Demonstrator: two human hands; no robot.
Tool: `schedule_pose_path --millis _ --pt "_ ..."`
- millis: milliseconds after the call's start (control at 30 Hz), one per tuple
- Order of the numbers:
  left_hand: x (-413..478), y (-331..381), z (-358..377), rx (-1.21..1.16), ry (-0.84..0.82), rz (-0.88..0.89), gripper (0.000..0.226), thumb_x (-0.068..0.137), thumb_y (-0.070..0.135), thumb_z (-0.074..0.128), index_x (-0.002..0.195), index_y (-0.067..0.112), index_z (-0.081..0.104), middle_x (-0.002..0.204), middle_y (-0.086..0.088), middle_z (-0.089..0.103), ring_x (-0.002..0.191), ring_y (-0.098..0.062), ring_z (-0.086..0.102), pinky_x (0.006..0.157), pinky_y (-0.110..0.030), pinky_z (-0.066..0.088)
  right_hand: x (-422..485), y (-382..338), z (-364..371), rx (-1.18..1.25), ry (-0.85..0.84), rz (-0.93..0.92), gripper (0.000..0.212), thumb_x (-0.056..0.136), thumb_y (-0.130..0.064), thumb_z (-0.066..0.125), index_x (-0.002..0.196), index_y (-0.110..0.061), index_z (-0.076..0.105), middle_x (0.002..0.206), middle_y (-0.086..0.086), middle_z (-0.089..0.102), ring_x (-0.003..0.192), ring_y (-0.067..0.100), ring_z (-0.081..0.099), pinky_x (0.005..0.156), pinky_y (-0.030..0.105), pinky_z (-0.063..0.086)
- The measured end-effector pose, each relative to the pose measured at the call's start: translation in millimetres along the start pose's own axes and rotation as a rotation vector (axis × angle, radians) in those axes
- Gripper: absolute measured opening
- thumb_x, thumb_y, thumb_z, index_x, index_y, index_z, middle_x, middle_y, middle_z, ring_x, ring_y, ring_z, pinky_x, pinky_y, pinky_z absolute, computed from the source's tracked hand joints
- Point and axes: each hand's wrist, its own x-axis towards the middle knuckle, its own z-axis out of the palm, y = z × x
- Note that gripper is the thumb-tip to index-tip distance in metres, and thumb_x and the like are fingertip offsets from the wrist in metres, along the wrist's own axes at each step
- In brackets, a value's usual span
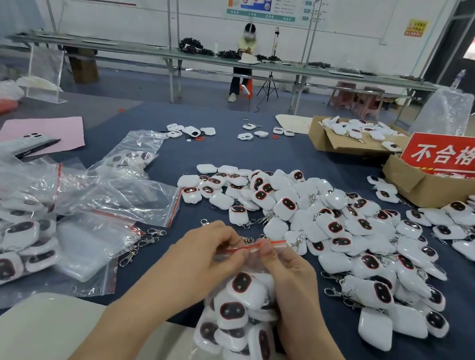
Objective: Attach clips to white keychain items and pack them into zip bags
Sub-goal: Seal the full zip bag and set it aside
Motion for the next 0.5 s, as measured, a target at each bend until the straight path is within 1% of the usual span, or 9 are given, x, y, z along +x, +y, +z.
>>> schedule_pose_path --millis 100,167,233,300,367,500 --pt "-1 -2 -7 -0.021 -0.028 0.009 0.011 0.094 0.039 0.067 0.087 0.031 0.065 0.092 0.016 0.063 0.086 -0.005 0.061 0.079 -0.031 0.050 0 -1 -1 0.062 0.035 0.039 0.024 0.071 -0.038 0.076 0.081 -0.017 0.079 0.085 0.013 0.077 0.070 0.021 0.072 0.059 0.029 0.057" --pt "-2 -4 -12 -0.025 -0.042 0.019 0.010 0.094 0.037 0.068 0.086 0.031 0.066 0.091 0.015 0.064 0.085 -0.005 0.061 0.078 -0.024 0.048 0 -2 -1 0.080 0.045 0.051 0.024 0.071 -0.038 0.075 0.080 -0.016 0.079 0.085 0.013 0.077 0.068 0.021 0.072 0.057 0.027 0.057" --pt "-2 -7 -16 -0.039 -0.058 0.012 0.009 0.093 0.035 0.069 0.085 0.035 0.067 0.090 0.015 0.065 0.085 -0.004 0.062 0.076 -0.018 0.047 0 -1 -1 0.096 0.057 0.050 0.023 0.071 -0.037 0.075 0.079 -0.016 0.080 0.085 0.013 0.077 0.068 0.021 0.073 0.057 0.027 0.057" --pt "-3 -10 -21 -0.057 -0.078 -0.001 0.009 0.093 0.034 0.070 0.085 0.035 0.068 0.090 0.014 0.067 0.086 -0.005 0.063 0.078 -0.020 0.049 1 -1 -2 0.094 0.065 0.050 0.023 0.073 -0.038 0.075 0.081 -0.017 0.080 0.086 0.014 0.077 0.070 0.023 0.073 0.058 0.028 0.058" --pt "-3 -10 -24 -0.075 -0.090 -0.013 0.008 0.093 0.033 0.070 0.085 0.034 0.069 0.089 0.014 0.068 0.086 -0.006 0.063 0.079 -0.023 0.051 1 -1 -3 0.091 0.063 0.062 0.022 0.078 -0.038 0.074 0.083 -0.017 0.079 0.088 0.016 0.077 0.073 0.028 0.074 0.061 0.033 0.060" --pt "-4 -11 -30 -0.097 -0.095 -0.024 0.008 0.092 0.033 0.071 0.084 0.033 0.070 0.089 0.016 0.069 0.086 -0.008 0.065 0.076 -0.019 0.051 2 0 -5 0.088 0.073 0.065 0.025 0.074 -0.043 0.075 0.079 -0.019 0.079 0.088 0.015 0.077 0.073 0.028 0.074 0.065 0.037 0.062"
